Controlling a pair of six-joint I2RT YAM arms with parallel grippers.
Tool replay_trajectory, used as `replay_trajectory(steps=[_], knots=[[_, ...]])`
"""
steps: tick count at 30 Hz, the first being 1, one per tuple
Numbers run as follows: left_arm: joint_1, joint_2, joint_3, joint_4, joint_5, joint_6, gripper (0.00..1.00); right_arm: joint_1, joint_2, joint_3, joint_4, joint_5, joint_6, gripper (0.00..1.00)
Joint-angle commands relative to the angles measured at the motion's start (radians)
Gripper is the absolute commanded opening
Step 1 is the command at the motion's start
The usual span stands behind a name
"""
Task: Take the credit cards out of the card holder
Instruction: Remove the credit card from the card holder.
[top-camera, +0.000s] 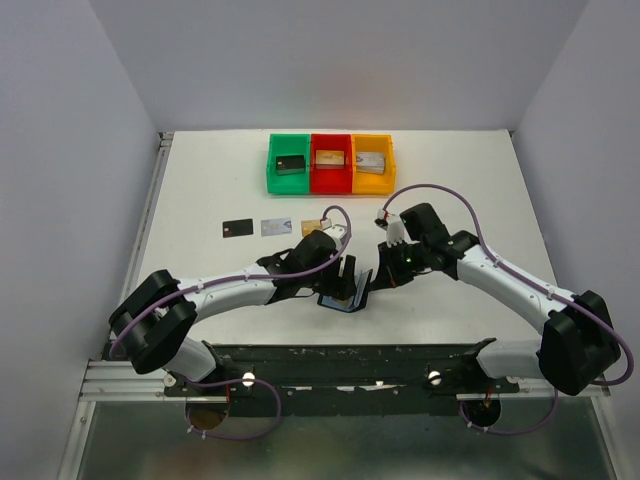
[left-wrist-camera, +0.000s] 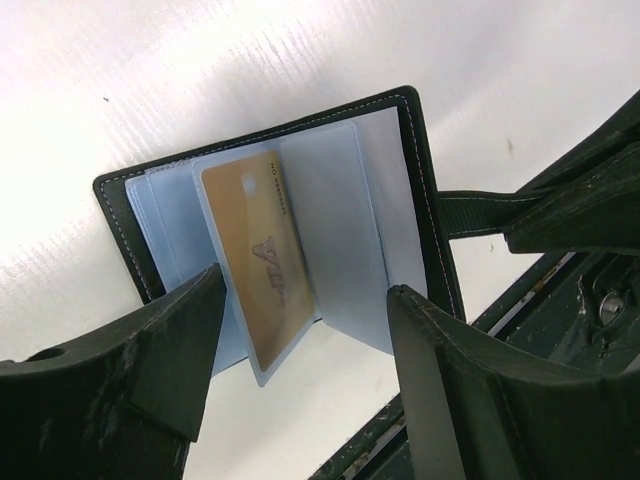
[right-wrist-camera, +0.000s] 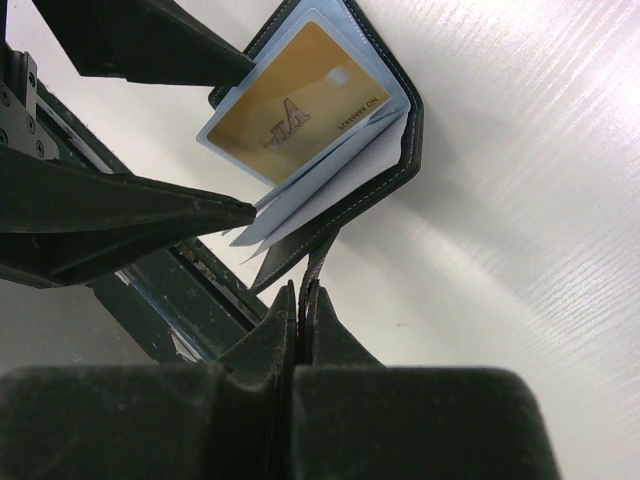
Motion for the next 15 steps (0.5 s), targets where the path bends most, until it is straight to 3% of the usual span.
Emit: replay_trajectory(steps=[1, 10, 15], knots=[[0.000, -0.015, -0.007, -0.028, -0.034, 0.012, 0.78, -0.006, 0.002, 0.015, -0.003, -0.006, -0.008, 0.00], [0.002, -0.068, -0.019, -0.063, -0.166, -0.005, 0.87, -0.006, -0.002, 0.014, -0.002, -0.008, -0.010, 0.00], [0.002, -0.075, -0.021, -0.040, -0.150, 0.004, 0.88, -0.006, -0.004, 0.012, 0.000, -0.006, -0.010, 0.00]])
